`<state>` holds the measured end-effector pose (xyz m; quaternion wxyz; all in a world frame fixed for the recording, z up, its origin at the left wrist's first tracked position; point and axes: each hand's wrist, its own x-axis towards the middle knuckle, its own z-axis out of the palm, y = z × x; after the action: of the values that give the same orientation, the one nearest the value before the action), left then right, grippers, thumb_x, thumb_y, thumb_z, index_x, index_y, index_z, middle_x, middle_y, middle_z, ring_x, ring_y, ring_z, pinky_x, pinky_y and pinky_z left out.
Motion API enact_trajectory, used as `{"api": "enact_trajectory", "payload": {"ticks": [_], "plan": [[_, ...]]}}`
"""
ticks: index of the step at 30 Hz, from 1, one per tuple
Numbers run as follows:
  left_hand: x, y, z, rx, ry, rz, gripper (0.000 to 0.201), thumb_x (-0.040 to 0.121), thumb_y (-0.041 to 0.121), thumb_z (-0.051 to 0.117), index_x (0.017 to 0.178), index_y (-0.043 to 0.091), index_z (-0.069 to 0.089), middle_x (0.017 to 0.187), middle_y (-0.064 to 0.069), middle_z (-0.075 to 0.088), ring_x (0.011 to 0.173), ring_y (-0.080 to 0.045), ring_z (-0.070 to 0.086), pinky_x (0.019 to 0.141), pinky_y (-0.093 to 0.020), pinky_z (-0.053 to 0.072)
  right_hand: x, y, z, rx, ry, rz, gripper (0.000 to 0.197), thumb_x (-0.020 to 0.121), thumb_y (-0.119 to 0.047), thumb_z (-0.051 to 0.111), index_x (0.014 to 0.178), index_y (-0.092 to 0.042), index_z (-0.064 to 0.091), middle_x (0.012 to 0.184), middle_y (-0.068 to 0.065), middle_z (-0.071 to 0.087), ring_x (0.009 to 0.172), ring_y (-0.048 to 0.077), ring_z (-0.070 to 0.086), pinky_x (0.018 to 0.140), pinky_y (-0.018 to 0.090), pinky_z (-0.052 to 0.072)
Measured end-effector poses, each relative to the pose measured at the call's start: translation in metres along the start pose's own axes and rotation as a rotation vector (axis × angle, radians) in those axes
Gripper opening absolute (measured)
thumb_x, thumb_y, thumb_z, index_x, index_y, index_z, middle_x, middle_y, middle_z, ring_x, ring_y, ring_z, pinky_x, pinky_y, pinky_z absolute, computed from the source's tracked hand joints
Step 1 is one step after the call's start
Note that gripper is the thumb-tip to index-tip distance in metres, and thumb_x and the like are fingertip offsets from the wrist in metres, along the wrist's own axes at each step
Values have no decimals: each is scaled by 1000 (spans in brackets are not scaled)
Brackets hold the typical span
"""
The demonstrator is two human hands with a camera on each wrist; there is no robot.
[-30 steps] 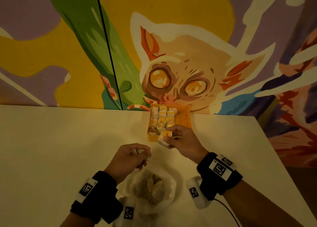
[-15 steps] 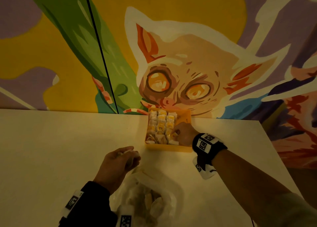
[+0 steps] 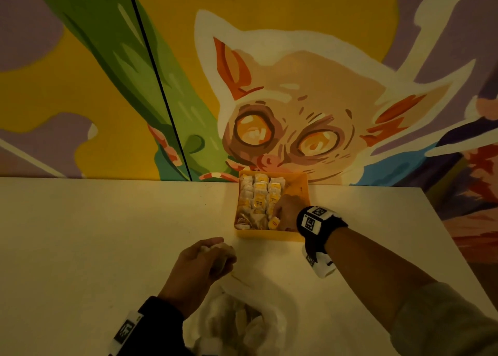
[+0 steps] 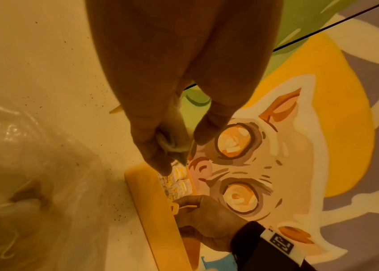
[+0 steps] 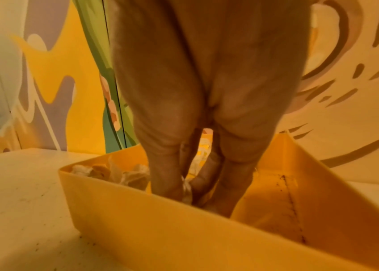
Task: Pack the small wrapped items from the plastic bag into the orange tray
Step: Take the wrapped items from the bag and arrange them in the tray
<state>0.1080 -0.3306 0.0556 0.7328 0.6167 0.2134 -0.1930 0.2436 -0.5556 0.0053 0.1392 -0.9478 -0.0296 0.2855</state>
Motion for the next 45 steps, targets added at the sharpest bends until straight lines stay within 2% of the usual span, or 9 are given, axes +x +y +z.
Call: {"api": "enact_trajectory", "payload": {"ticks": [5,9,12,15,19,22,30,38,45], "plan": [[-6,5,1,-64,-57,-1,19,90,-1,52,102,-3,67,102,-21,70,98,-32,68,76,-31,58,-9,7,-2,287,125,58,25,80,-21,76,102,-13,65,105,6,64,96,24,63,72,29,50],[-15,13,9,-233,-80,-42,26,96,9,46,107,-5,64,100,-23,70,94,-36,69,81,-40,56,-49,-10,-2,521,308,-113,1,90,-21,65,90,-22,65,96,-6,65,90,14,61,69,21,46],[-23,17,13,-274,-124,-79,33,97,16,42,107,-8,63,93,-24,70,89,-35,66,82,-42,54,-96,-37,6,866,58,-244,3,92,-24,64,94,-25,67,93,-7,67,82,12,65,65,20,52],[-30,19,16,-305,-159,-79,33,96,16,42,95,-6,67,86,-21,70,78,-28,68,73,-39,56,-131,-55,16,1157,-227,-317,24,90,-22,66,114,-19,64,112,4,67,96,27,68,79,38,58],[-36,17,14,-296,-182,-77,33,93,13,43,87,-10,66,79,-18,65,60,-22,61,68,-37,48,-144,-64,39,950,90,-464,33,77,-18,81,103,-24,62,113,-2,59,98,15,63,74,26,56],[-38,15,10,-234,-148,-40,33,96,11,43,90,-4,72,95,-21,71,83,-31,70,75,-42,58,-148,-67,46,957,240,-407,19,81,-16,77,91,-27,64,105,0,60,78,17,66,62,25,54],[-40,3,-2,-91,-126,14,18,93,-2,53,101,-7,69,101,-23,70,89,-35,70,73,-36,60,-163,-61,44,1112,258,-310,12,81,-14,76,79,-11,64,81,2,67,62,21,69,61,27,56],[-35,-10,-12,-14,14,78,13,87,-3,64,97,-6,70,93,-24,72,83,-35,70,64,-29,59,-173,-61,35,1364,321,-275,16,86,2,66,84,-1,50,88,29,67,73,38,71,67,39,60],[-29,-17,-9,-53,126,95,10,86,-6,64,94,-4,70,86,-22,73,79,-34,72,64,-34,61,-181,-73,35,1408,413,-303,17,87,1,66,100,4,56,100,19,66,79,32,73,73,37,61]]}}
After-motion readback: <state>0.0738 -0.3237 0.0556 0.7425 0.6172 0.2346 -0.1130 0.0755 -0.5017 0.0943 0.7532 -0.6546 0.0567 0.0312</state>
